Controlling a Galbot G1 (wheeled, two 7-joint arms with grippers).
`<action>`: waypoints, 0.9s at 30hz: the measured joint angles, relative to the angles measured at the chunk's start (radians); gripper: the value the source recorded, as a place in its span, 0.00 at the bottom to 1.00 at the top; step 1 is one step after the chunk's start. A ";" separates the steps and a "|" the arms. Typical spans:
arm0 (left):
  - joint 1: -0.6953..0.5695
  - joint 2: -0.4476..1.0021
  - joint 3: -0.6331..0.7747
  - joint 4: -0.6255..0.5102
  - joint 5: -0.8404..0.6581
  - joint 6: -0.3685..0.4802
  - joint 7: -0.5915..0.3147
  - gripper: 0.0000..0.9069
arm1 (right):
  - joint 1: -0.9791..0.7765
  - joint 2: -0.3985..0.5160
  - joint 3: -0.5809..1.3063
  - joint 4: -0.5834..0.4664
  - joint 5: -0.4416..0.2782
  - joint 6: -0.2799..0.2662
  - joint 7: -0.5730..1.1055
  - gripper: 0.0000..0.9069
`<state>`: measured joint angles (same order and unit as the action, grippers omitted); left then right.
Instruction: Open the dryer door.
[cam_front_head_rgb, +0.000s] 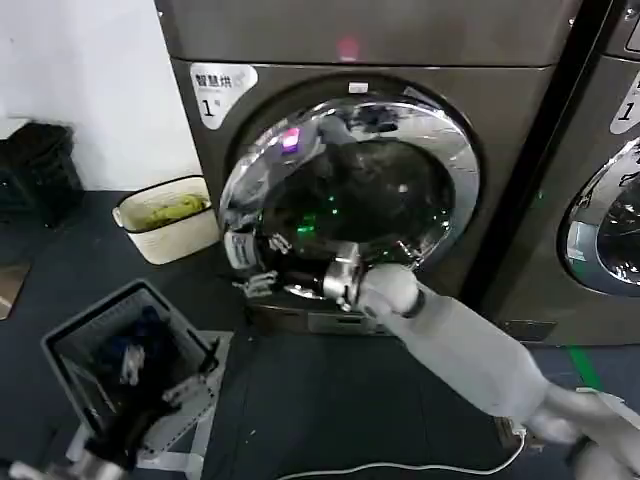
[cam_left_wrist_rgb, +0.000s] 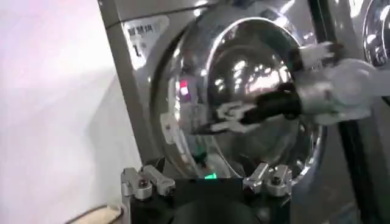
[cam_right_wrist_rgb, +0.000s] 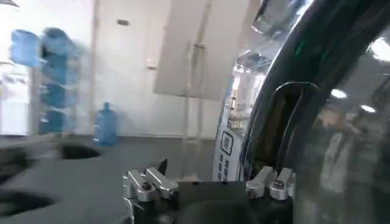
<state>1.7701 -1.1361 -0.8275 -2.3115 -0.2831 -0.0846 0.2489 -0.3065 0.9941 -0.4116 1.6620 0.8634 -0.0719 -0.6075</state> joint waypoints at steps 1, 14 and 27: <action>-0.024 0.019 -0.009 0.014 -0.020 0.006 0.006 1.00 | -0.005 -0.012 0.005 0.011 0.007 -0.003 -0.012 1.00; -0.248 0.277 0.018 0.190 -0.160 0.003 0.061 1.00 | -0.132 -0.209 0.145 0.211 0.048 0.006 -0.212 1.00; -0.631 0.440 0.270 0.459 -0.245 -0.009 0.179 1.00 | -0.421 -0.387 0.454 0.372 0.070 0.014 -0.198 1.00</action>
<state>1.1392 -0.6956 -0.5577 -1.8529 -0.5276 -0.0939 0.4277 -0.7274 0.6066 0.0427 2.0336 0.9337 -0.0581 -0.8060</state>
